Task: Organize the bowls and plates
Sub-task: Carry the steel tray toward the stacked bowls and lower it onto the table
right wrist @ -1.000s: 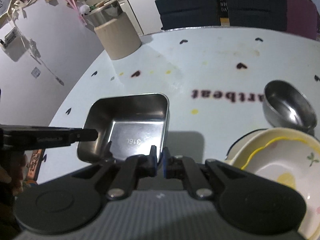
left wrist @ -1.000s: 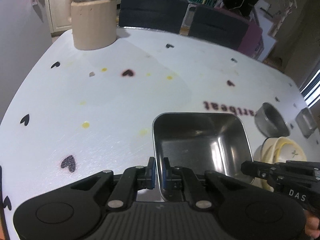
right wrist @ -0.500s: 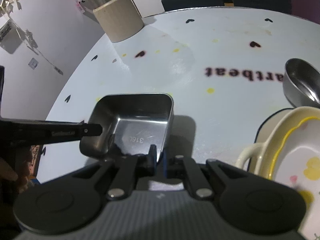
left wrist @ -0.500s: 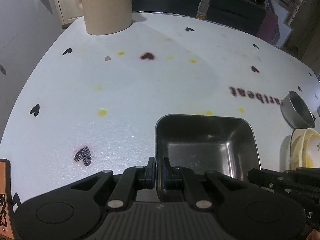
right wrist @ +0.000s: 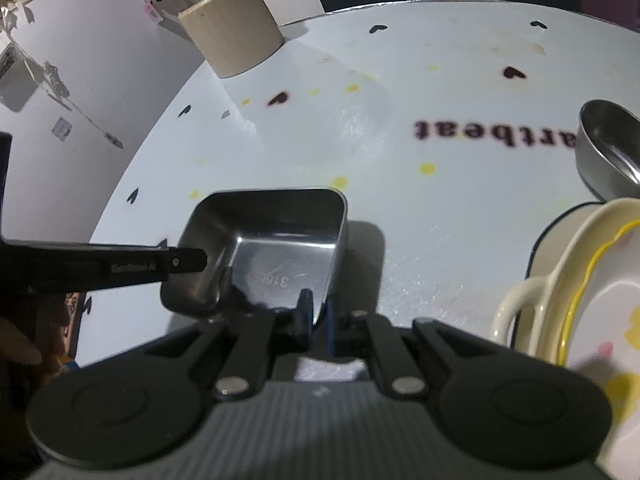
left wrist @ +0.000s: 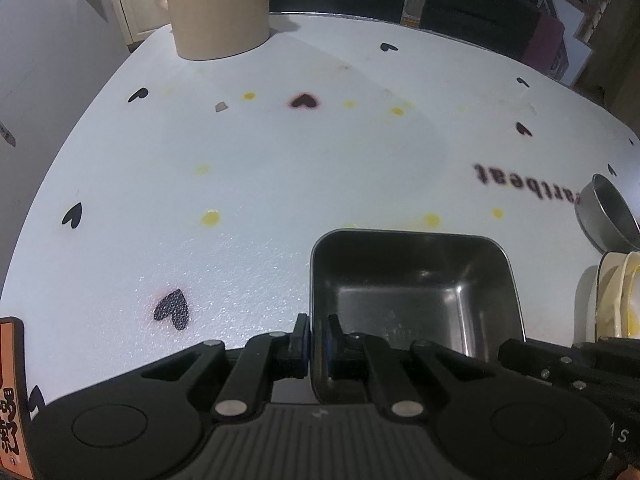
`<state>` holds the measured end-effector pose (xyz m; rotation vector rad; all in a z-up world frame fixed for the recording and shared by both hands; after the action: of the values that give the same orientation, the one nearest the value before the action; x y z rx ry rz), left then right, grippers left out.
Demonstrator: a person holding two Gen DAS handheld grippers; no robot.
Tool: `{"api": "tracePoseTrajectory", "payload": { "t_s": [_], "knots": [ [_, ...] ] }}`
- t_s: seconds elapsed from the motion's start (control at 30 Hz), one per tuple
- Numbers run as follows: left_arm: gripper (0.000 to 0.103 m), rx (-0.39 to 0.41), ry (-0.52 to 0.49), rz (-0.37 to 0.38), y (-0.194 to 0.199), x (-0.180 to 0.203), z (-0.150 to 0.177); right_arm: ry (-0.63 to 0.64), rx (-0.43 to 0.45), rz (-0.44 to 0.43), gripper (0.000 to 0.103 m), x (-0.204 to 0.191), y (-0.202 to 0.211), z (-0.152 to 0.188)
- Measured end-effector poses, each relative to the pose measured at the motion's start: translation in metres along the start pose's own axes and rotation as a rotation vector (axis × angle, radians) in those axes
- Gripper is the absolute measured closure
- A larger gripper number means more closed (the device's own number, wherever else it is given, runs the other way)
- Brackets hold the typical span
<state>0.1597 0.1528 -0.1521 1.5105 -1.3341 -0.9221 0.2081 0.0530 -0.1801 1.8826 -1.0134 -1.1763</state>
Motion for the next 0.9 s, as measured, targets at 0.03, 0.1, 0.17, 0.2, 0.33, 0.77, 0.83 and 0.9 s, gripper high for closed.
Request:
{"api": "tracePoseTrajectory", "payload": {
  "t_s": [0.03, 0.1, 0.17, 0.2, 0.33, 0.77, 0.83, 0.9],
  "knots": [
    [0.095, -0.001, 0.000, -0.001, -0.0003, -0.0001, 0.0002, 0.000, 0.000, 0.001, 0.094, -0.0004, -0.0006, 0.0000],
    [0.095, -0.004, 0.000, -0.002, -0.0007, -0.0013, 0.0003, 0.001, 0.000, -0.001, 0.094, -0.0009, -0.0017, -0.0002],
    [0.095, -0.010, 0.001, -0.003, -0.0019, -0.0023, 0.0006, 0.003, -0.001, -0.006, 0.094, -0.0012, -0.0025, -0.0005],
    [0.095, -0.012, 0.000, -0.003, -0.0025, -0.0027, 0.0008, 0.004, -0.002, -0.008, 0.094, -0.0013, -0.0029, -0.0003],
    [0.095, -0.013, -0.005, -0.007, -0.0034, -0.0024, 0.0010, 0.008, -0.009, -0.011, 0.094, -0.0013, -0.0052, -0.0001],
    [0.095, -0.013, -0.006, -0.005, -0.0039, -0.0028, 0.0017, 0.006, -0.013, -0.012, 0.094, -0.0023, -0.0057, 0.0016],
    [0.088, -0.018, -0.008, -0.002, -0.0039, -0.0023, 0.0022, -0.001, -0.015, -0.016, 0.094, -0.0012, -0.0054, 0.0014],
    [0.082, -0.017, -0.002, 0.000, -0.0025, -0.0022, 0.0022, -0.016, -0.014, -0.021, 0.093, 0.0006, -0.0051, 0.0011]
  ]
}}
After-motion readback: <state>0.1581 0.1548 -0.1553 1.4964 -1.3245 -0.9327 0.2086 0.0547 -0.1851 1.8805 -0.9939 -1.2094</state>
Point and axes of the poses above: each gripper's, at about its wrist camera, not at the fingertips, and y roughly against the way its jaws point, x to its right, z to its underside, the point moved 6 cm from there along -y, roughly the way its jaws point, and after that the axes turned 4 degrees about -x, right-handed, at the moved point
